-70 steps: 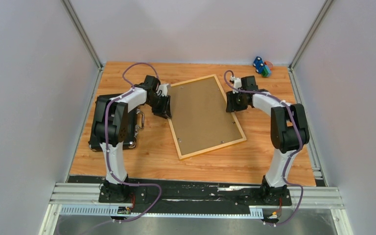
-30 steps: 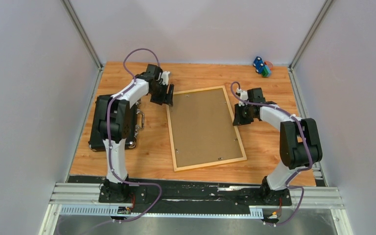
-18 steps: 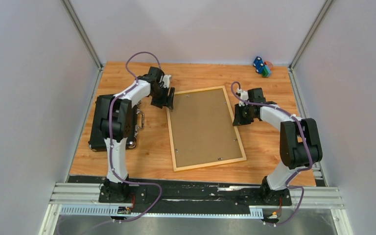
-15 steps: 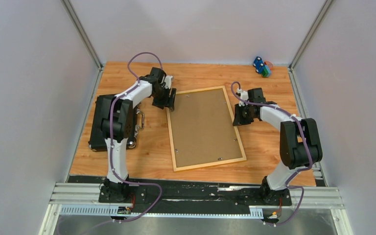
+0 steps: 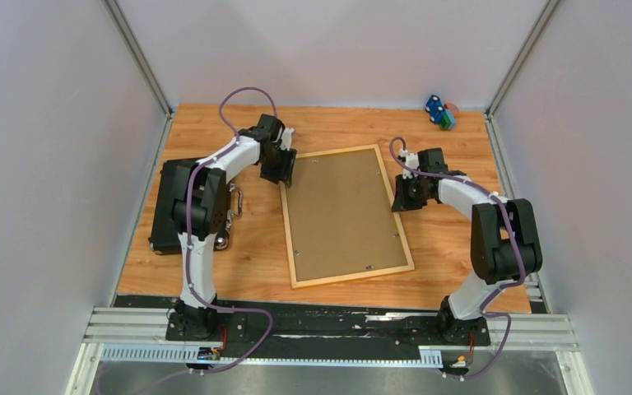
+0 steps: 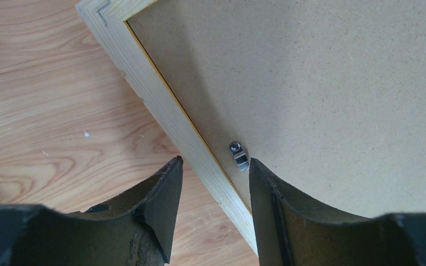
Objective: Put the photo into the frame
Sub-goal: Install the photo frame at the center of the board.
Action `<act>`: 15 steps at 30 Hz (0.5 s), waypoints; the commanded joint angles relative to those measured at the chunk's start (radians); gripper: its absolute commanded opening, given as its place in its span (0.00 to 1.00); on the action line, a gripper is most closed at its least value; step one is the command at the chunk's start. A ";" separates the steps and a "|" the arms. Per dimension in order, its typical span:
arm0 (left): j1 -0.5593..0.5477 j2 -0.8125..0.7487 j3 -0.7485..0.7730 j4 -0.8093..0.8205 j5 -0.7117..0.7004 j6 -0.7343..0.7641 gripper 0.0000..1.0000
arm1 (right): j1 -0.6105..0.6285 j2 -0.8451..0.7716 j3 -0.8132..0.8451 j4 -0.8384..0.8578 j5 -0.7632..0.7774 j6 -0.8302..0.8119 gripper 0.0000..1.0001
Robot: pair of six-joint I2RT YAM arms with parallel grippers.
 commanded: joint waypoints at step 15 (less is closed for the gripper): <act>-0.024 -0.008 -0.040 0.052 -0.040 -0.020 0.55 | -0.018 -0.015 0.012 0.021 -0.054 -0.003 0.03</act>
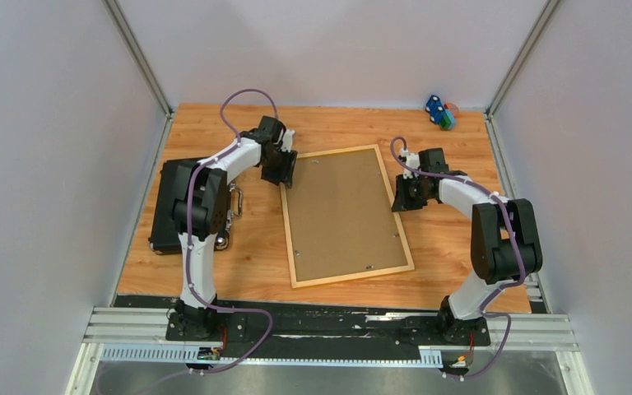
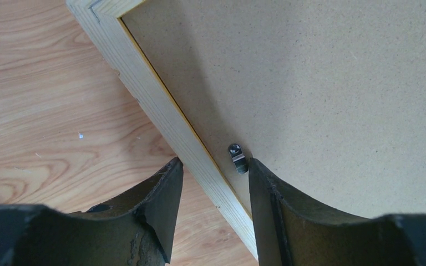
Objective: Put the photo into the frame
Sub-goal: Install the photo frame at the center of the board.
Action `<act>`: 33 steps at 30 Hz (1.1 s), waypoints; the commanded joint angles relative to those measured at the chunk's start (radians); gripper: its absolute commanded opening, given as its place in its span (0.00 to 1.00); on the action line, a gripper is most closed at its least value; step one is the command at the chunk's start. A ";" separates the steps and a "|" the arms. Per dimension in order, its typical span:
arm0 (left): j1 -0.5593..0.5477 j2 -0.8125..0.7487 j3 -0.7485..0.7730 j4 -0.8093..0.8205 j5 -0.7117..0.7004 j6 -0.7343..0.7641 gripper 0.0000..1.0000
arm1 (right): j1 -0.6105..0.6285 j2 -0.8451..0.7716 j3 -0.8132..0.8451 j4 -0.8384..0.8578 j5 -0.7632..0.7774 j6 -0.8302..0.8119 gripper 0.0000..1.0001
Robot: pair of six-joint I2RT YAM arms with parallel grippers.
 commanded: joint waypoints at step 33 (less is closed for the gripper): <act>-0.018 -0.005 -0.027 0.034 -0.038 0.012 0.45 | -0.013 0.004 0.016 0.020 -0.057 -0.009 0.03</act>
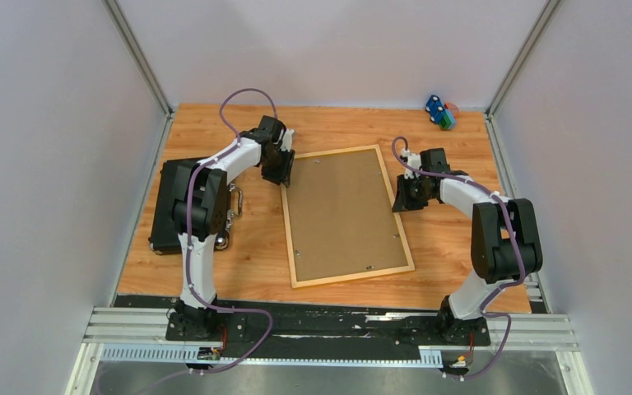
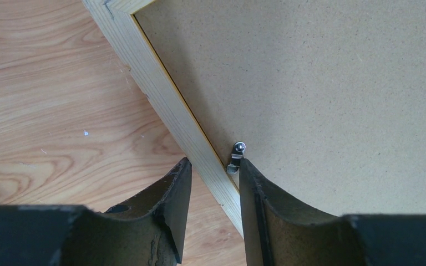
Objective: Put the photo into the frame
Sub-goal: Install the photo frame at the center of the board.
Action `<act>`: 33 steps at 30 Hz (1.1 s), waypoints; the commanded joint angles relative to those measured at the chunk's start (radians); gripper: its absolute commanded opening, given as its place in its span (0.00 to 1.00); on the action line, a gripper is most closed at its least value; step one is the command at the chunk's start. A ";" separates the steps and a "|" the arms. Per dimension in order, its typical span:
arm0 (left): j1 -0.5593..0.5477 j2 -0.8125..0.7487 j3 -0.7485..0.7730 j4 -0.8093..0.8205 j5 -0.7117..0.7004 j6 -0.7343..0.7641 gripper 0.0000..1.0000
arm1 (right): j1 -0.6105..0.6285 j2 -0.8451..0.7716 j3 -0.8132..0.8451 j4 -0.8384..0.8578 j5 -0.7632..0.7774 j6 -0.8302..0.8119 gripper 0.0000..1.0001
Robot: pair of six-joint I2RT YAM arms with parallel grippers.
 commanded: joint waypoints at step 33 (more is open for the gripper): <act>0.020 0.001 0.010 -0.018 0.034 0.090 0.22 | -0.024 0.004 0.009 0.018 -0.070 -0.015 0.02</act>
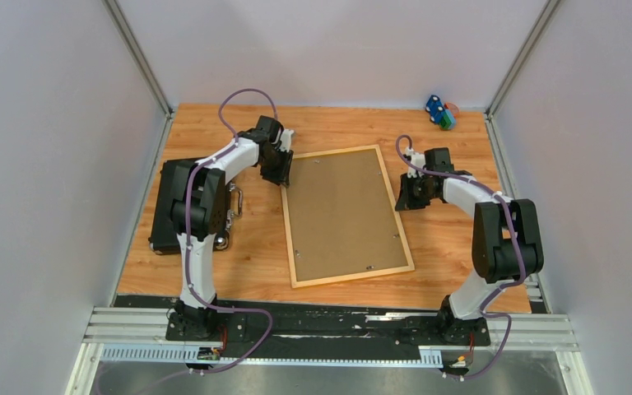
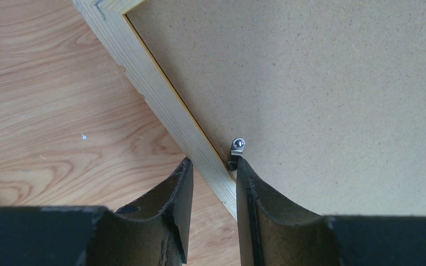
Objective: Put the photo into the frame
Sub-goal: Install the photo frame at the center of the board.
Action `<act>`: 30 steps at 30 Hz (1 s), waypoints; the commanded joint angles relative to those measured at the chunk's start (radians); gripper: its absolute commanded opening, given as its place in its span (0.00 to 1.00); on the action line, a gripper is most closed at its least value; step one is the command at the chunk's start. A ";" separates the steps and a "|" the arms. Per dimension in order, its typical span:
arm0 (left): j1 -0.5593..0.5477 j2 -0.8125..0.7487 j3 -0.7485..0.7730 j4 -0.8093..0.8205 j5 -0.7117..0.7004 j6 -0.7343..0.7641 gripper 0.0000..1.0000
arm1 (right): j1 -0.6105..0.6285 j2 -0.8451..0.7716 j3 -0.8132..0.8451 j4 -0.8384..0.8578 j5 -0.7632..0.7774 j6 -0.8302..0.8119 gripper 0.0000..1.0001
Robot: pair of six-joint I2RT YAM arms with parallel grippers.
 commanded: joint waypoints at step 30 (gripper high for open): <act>0.003 0.032 0.055 -0.057 0.090 0.059 0.56 | 0.005 0.211 0.257 0.019 -0.004 0.020 0.27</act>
